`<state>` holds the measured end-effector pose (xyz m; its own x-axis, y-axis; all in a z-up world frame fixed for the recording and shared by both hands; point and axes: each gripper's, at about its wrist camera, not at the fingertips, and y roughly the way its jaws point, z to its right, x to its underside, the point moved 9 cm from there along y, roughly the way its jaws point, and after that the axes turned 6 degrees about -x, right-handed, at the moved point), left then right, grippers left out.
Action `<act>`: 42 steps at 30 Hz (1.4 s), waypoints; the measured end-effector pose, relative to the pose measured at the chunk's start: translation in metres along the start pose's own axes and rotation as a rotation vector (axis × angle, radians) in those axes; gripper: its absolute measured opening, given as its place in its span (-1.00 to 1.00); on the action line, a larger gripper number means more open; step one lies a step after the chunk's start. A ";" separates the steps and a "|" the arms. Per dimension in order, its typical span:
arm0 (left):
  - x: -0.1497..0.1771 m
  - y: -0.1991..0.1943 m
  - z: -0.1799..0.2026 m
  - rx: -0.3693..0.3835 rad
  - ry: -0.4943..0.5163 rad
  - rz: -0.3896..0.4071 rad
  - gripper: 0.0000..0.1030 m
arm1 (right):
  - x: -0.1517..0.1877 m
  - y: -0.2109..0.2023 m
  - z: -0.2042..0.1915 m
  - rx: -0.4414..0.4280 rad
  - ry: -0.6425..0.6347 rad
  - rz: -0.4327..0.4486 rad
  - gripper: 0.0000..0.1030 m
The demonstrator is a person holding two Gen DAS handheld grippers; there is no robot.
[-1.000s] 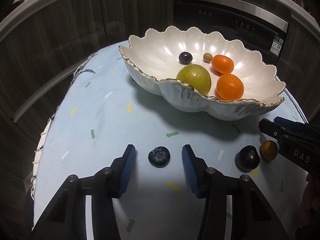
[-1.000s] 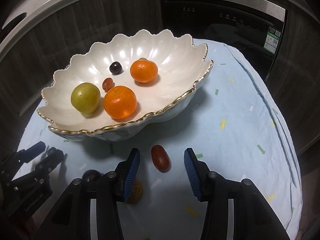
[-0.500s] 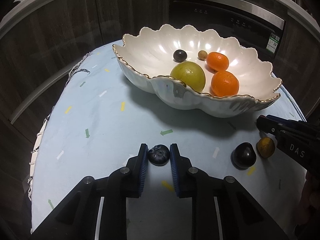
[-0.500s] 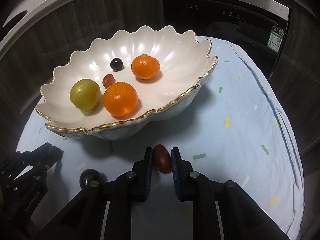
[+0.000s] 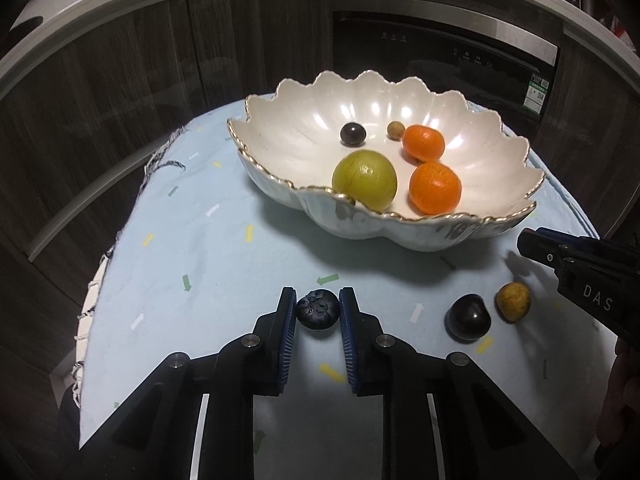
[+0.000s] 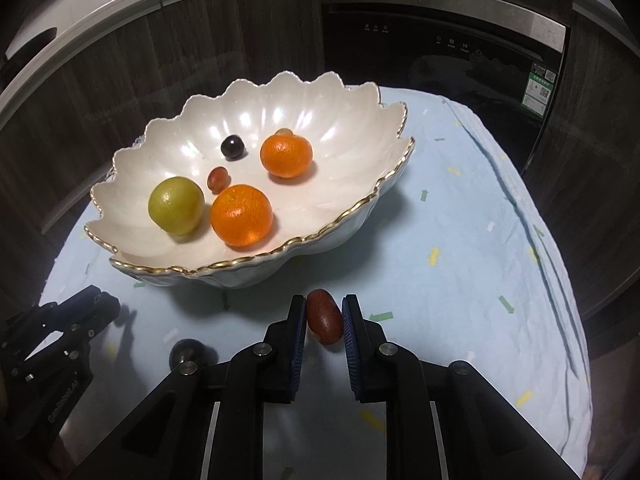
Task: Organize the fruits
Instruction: 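Carry the blueberry and red date toward the white bowl with both tools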
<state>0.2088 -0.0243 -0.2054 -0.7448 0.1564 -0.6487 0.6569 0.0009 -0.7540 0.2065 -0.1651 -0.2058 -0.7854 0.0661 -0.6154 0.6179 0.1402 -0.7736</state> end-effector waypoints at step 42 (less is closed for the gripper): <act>-0.062 -0.053 -0.012 -0.006 -0.026 0.143 -0.56 | -0.044 -0.064 -0.013 -0.007 -0.013 0.154 -0.61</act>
<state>0.2220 -0.0222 -0.1238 -0.6465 0.1302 -0.7517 0.7570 -0.0131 -0.6533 0.2011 -0.1640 -0.1274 -0.6807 0.0748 -0.7287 0.7309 0.1361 -0.6688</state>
